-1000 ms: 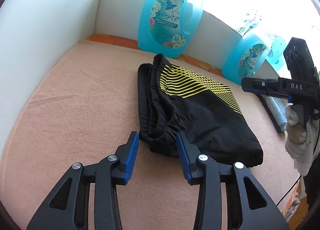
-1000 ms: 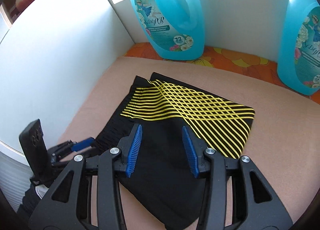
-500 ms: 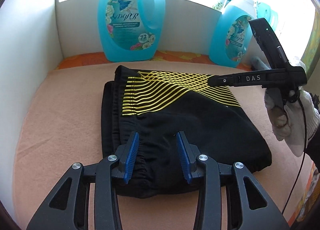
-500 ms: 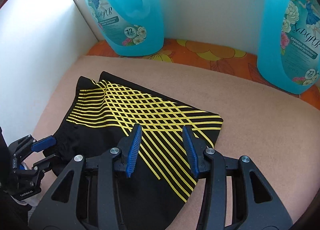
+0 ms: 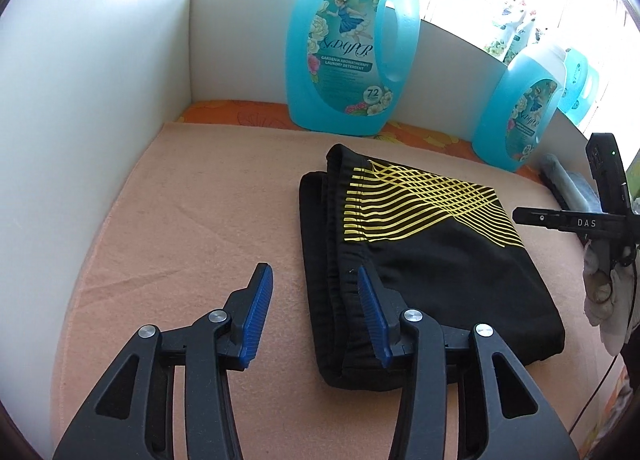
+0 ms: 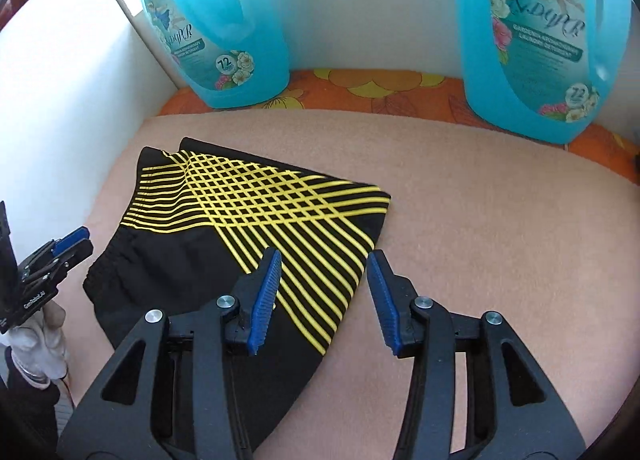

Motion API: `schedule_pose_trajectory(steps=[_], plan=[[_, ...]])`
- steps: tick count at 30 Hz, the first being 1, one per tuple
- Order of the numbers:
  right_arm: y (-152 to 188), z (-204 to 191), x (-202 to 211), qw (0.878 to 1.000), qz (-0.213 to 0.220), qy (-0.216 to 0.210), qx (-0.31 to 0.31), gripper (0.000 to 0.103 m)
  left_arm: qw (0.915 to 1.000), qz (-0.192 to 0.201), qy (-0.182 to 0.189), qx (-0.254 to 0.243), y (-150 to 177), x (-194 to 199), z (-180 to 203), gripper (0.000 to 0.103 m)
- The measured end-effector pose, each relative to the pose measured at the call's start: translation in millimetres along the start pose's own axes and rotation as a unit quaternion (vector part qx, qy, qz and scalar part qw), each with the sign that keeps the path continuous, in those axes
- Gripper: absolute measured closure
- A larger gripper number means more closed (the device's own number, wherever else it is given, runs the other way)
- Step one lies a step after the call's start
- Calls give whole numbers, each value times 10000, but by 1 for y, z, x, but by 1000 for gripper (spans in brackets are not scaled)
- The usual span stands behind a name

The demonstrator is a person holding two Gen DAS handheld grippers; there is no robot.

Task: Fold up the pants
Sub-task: 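Close both tools on the folded edge of the black pants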

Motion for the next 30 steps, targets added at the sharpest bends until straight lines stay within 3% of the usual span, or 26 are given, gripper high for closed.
schedule_pose_trajectory(steps=[2, 4, 7, 10, 13, 17, 22, 27, 30], plan=[[13, 1, 10, 9998, -75, -158, -99, 54, 9999, -72, 118, 29, 3, 3, 2, 52], [21, 2, 18, 9997, -50, -205, -127, 53, 9997, -109, 225, 0, 6, 5, 6, 52], [22, 9, 17, 9984, -19, -365, -425, 42, 9996, -125, 265, -5, 4, 3, 6, 52], [14, 17, 6, 9970, -3, -445, -628, 42, 9992, -175, 350, 94, -8, -3, 6, 52], [6, 24, -8, 9951, -22, -499, -852, 42, 9985, -263, 470, 112, -26, -17, 9, 43], [-1, 26, -19, 9929, 61, -666, -982, 42, 9962, -457, 713, 191, -48, -47, 14, 43], [-6, 19, -23, 9942, 109, -751, -762, 42, 9958, -764, 507, 45, -59, -91, 15, 43], [-10, 11, -24, 9958, 177, -769, -458, 42, 9960, -832, 254, -198, -61, -117, 17, 43], [-11, 5, -26, 9961, 174, -819, -276, 47, 9947, -919, 147, -432, -59, -126, 23, 42]])
Point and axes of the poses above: each gripper's, at about its wrist camera, not at the fingertips, and x roughly against the way its jaws point, z to its right, y to its underside, the point moved 8 cm from there along -x, roughly the way its jaws point, and after that the axes turned 1 degree about -x, right-handed, at the moved point
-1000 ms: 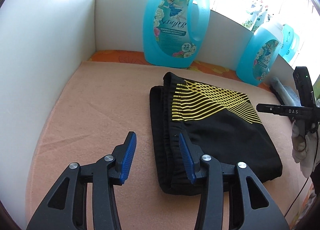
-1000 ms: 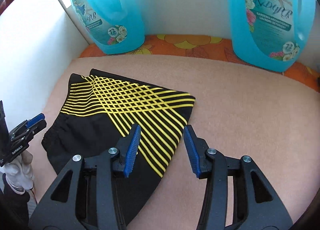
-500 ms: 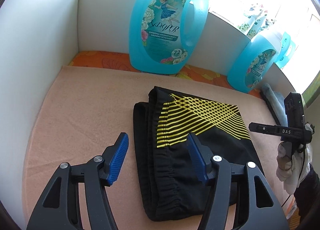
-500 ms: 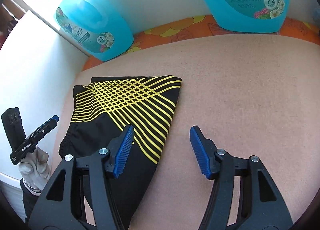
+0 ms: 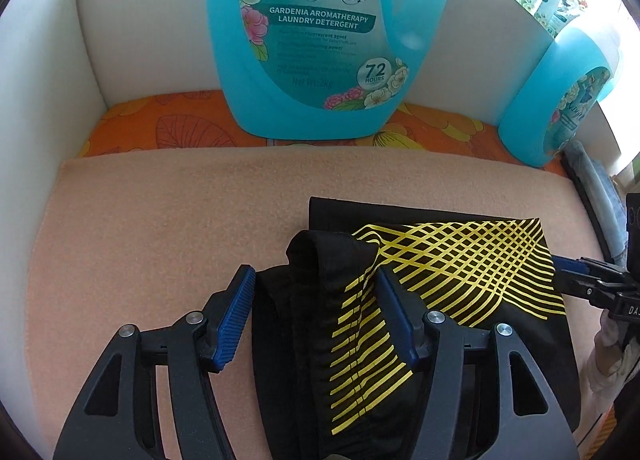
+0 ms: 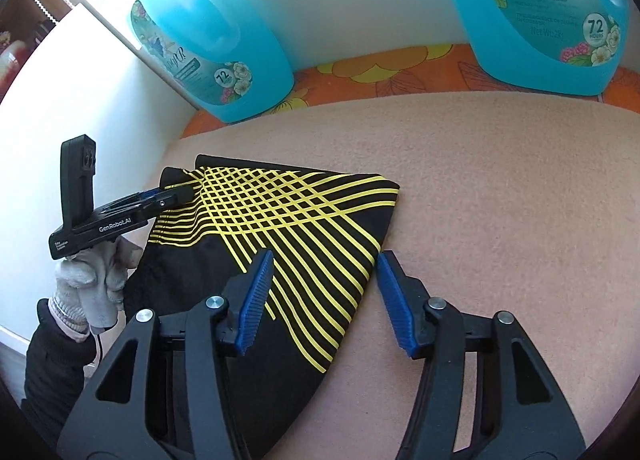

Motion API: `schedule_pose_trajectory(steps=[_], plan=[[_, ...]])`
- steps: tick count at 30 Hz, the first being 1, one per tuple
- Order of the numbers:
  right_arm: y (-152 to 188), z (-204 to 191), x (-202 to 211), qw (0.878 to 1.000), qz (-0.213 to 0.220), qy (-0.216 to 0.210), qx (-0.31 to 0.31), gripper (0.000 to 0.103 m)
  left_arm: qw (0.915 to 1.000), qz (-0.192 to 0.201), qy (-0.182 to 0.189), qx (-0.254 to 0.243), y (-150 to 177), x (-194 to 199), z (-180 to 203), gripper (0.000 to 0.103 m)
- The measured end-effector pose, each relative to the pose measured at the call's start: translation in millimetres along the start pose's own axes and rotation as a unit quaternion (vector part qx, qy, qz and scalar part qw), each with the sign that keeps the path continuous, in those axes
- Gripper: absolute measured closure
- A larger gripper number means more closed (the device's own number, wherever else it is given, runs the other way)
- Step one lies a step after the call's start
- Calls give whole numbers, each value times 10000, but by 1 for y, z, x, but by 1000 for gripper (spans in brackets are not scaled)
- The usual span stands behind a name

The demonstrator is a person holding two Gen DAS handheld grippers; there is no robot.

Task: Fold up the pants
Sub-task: 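Close both tools on the folded edge of the black pants, then lift the folded pants with both tools and carry them over the blue jeans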

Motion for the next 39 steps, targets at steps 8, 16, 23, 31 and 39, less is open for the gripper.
schedule_pose_trajectory(steps=[8, 16, 23, 31, 39], plan=[[6, -9, -7, 9997, 72, -181, 144, 68, 9992, 42, -51, -396, -1, -5, 11, 67], [10, -15, -8, 9995, 106, -119, 274, 92, 9988, 218, -39, -435, -3, -4, 20, 76], [10, -20, 11, 9983, 385, -27, 435, 93, 9974, 496, -80, -508, -5, 14, 24, 79], [8, -46, 64, 9927, 871, 90, 834, 94, 9907, 1256, 38, -530, -8, 76, 36, 80], [8, -69, 132, 9826, 1443, 356, 1116, 94, 9777, 1946, 176, -771, -6, 150, 68, 80]])
Point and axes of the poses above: each gripper's, at about its wrist camera, not at the fingertips, and x roughly against the way its jaws point, z to its right, y to its underside, the point moved 8 cm from there along -x, roughly the way its jaws point, and after that the axes turned 1 degree about -x, right-handed, at the moved point
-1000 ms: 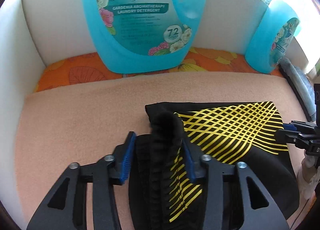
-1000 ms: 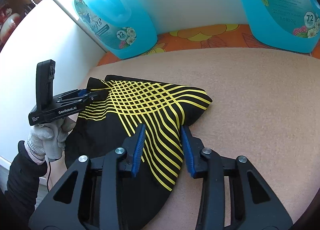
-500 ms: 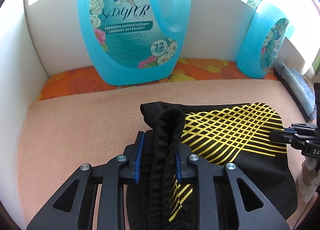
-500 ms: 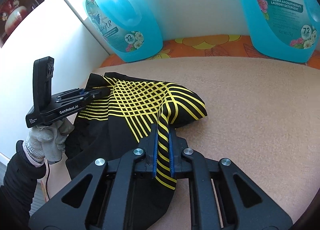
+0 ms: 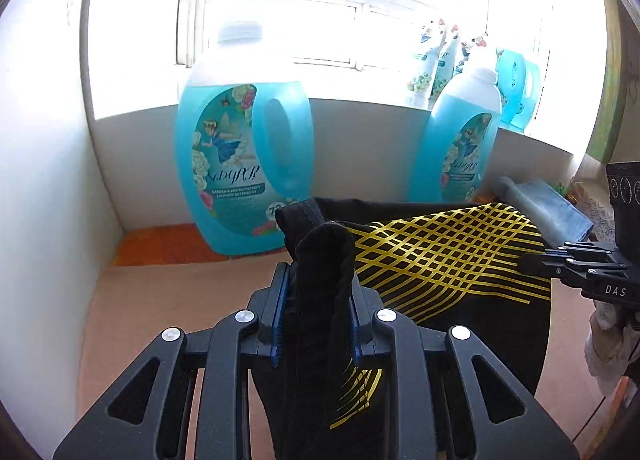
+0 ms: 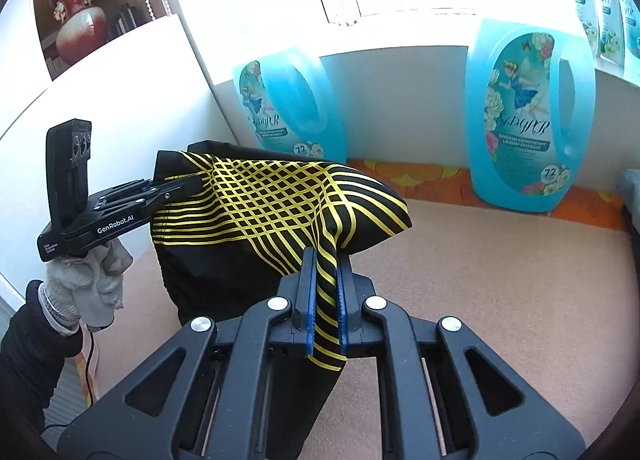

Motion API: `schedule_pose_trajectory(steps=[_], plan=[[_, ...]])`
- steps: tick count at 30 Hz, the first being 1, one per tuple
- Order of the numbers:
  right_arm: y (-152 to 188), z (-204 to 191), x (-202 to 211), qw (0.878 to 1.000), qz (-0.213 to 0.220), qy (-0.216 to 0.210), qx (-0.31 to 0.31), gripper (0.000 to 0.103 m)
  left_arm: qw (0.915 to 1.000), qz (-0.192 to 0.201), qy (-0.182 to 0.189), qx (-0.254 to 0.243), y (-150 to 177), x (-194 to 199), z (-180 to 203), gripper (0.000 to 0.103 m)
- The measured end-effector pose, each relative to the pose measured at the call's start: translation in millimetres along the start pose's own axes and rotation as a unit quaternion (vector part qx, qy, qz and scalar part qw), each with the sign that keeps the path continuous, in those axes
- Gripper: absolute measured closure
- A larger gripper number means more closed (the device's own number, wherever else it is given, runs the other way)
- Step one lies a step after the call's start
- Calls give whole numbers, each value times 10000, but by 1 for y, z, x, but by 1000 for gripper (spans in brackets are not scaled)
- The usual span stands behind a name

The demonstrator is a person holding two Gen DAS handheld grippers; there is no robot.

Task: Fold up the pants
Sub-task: 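Lift the folded pants with both tools and carry them over the blue jeans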

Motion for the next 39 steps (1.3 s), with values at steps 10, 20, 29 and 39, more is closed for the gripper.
schedule_pose_trajectory(steps=[10, 20, 29, 39], plan=[[-12, 6, 98, 9967, 560, 580, 98, 94, 9974, 500, 450, -240, -30, 50, 74, 80], [2, 57, 216, 9864, 974, 1320, -133, 94, 9867, 820, 1271, -600, -51, 72, 182, 80], [14, 127, 310, 9731, 1235, 1921, -305, 94, 9727, 991, 1883, -923, -62, 75, 288, 80], [7, 213, 373, 9642, 1401, 2238, -266, 94, 9659, 1009, 2180, -961, -76, 48, 390, 80]])
Point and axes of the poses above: each gripper's, at about its wrist camera, not at the fingertips, and x roughly against the way its jaws point, z to its right, y to its underside, the point moved 8 cm from there along -x, roughly the way its jaws point, and after that the axes turned 1 degree about -x, right-handed, at the moved point
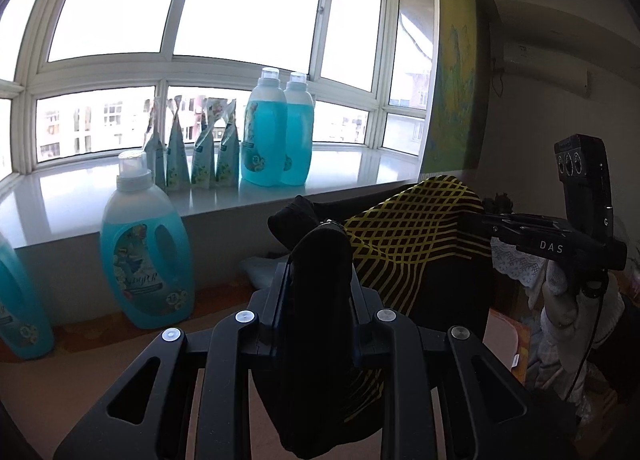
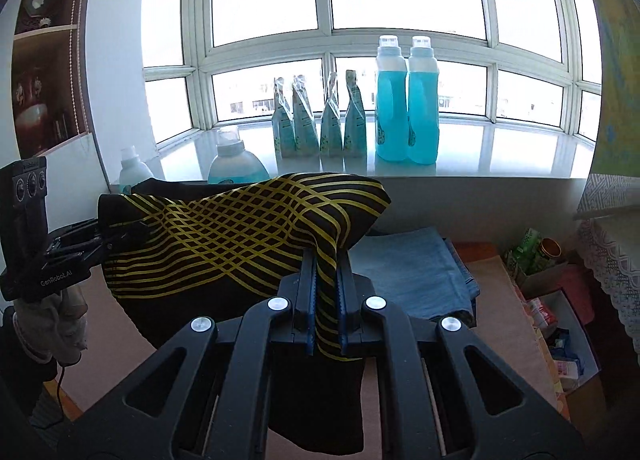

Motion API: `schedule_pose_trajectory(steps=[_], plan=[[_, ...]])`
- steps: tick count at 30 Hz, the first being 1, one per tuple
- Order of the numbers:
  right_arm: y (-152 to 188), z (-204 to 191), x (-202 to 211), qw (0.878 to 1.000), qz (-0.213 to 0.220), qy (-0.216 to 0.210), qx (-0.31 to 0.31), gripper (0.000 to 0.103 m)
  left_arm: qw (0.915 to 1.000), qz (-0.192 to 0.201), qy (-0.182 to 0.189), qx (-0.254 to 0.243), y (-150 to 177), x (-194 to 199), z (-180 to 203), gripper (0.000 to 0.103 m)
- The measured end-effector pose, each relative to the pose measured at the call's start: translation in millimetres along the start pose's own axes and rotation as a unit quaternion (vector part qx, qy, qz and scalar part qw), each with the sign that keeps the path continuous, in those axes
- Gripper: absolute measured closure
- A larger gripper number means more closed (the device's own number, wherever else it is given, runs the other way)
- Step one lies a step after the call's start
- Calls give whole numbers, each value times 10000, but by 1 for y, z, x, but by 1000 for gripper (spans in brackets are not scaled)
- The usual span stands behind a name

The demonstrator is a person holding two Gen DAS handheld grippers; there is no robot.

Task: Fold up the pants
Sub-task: 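Lift the folded pants with both tools and carry them over the blue jeans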

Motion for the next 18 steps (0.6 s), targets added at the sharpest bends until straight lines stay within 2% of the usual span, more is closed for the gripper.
schedule_pose_trajectory(steps=[9, 18], plan=[[-15, 79, -37, 9998, -68, 200, -60, 94, 9995, -217, 218, -38, -3, -78, 42, 80], [-18, 129, -98, 9990, -330, 268, 140, 94, 9992, -297, 251, 66, 0, -136, 41, 80]])
Point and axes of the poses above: each gripper's, at about its wrist camera, not at the fingertips, and x roughly against the way its jaws point, z to its right, y to its underside, the point moved 8 cm from there along -x, roughly the way its jaws point, and after that the axes turned 1 degree about -x, right-handed, at the moved point
